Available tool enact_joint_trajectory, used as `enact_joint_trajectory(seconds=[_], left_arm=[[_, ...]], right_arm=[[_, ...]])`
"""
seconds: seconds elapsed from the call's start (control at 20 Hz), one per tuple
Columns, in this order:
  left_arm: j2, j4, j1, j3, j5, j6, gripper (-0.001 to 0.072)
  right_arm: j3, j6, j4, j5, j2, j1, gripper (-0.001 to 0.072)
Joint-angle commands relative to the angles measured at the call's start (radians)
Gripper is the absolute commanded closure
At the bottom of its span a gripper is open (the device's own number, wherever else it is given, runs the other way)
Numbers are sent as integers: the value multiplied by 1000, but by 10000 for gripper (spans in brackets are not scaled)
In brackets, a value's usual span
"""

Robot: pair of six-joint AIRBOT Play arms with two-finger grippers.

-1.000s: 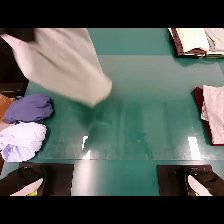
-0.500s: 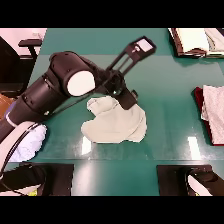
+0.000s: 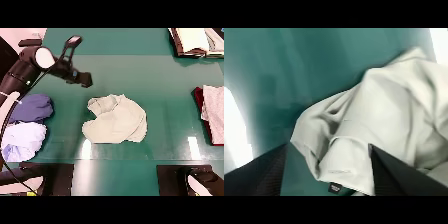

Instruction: Fold the shirts.

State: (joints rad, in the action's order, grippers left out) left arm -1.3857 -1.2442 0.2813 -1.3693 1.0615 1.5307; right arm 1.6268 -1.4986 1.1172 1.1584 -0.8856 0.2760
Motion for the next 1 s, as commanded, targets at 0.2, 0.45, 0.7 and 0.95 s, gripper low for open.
enact_joint_trajectory(seconds=[0.2,0.45,0.7,0.95], left_arm=[[-167,206,-110,175,-102,-21,207],[-217,212,-40,175,-123,-53,207],[-213,211,-43,143,-134,-42,679],[-127,92,-118,-20,-88,-46,681]], right_arm=[[-1,0,0,4,0,1,693],[-1,0,0,4,0,1,693],[-2,-1,8,77,-1,0,692],[-211,-109,42,265,26,-78,693]])
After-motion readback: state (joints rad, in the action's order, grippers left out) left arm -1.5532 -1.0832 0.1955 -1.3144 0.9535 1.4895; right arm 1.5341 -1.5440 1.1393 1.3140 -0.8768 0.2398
